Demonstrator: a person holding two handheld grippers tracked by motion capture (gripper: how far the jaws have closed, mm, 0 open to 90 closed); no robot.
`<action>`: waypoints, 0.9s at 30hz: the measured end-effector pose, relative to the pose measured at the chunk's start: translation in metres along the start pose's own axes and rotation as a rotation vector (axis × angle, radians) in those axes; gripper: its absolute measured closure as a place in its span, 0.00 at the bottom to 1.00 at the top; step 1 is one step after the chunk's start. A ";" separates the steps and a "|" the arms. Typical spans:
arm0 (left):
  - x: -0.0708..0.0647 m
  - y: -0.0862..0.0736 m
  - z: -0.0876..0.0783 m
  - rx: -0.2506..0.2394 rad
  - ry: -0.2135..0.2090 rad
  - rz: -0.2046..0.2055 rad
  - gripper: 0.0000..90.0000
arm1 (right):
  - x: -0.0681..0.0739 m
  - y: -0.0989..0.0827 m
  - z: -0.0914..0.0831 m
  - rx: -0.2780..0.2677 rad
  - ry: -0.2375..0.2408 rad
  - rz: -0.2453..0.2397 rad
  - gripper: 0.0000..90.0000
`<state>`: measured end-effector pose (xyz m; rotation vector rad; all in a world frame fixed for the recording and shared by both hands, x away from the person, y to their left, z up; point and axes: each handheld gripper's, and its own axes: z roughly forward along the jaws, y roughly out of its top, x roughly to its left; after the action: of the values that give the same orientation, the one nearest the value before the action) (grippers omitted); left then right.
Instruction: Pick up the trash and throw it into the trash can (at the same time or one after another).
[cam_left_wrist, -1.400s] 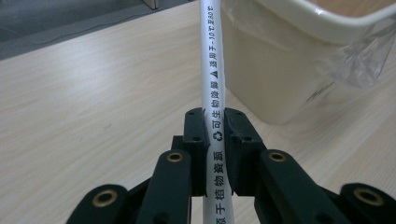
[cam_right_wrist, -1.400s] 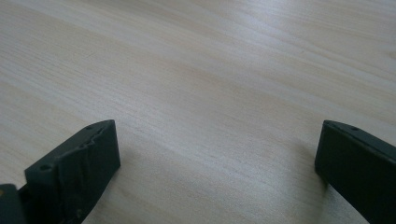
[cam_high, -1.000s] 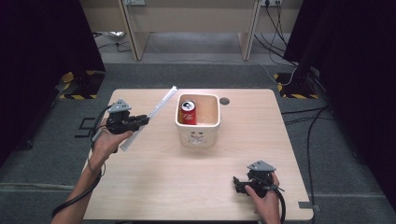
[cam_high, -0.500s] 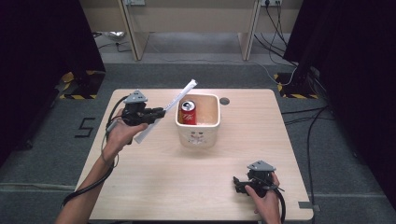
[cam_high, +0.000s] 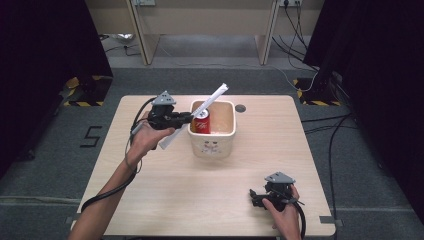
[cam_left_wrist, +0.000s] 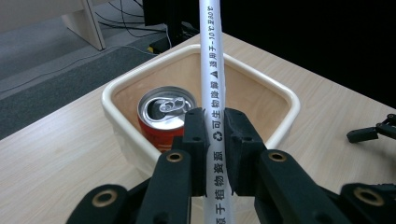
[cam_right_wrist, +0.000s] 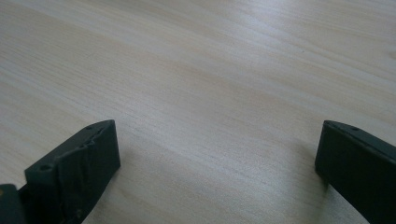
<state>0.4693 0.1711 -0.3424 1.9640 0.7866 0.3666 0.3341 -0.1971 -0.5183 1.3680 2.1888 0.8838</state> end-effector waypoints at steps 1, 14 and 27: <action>0.000 0.002 0.003 0.002 -0.004 -0.001 0.88 | 0.000 0.000 0.000 0.000 0.000 0.000 0.00; -0.003 0.023 0.026 0.006 -0.019 -0.002 0.88 | 0.000 0.000 0.000 0.003 0.003 -0.001 0.00; -0.009 0.041 0.050 0.001 -0.032 -0.002 0.88 | 0.000 0.000 0.000 0.002 0.001 -0.004 0.00</action>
<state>0.5053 0.1178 -0.3315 1.9653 0.7683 0.3329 0.3346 -0.1967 -0.5182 1.3644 2.1935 0.8812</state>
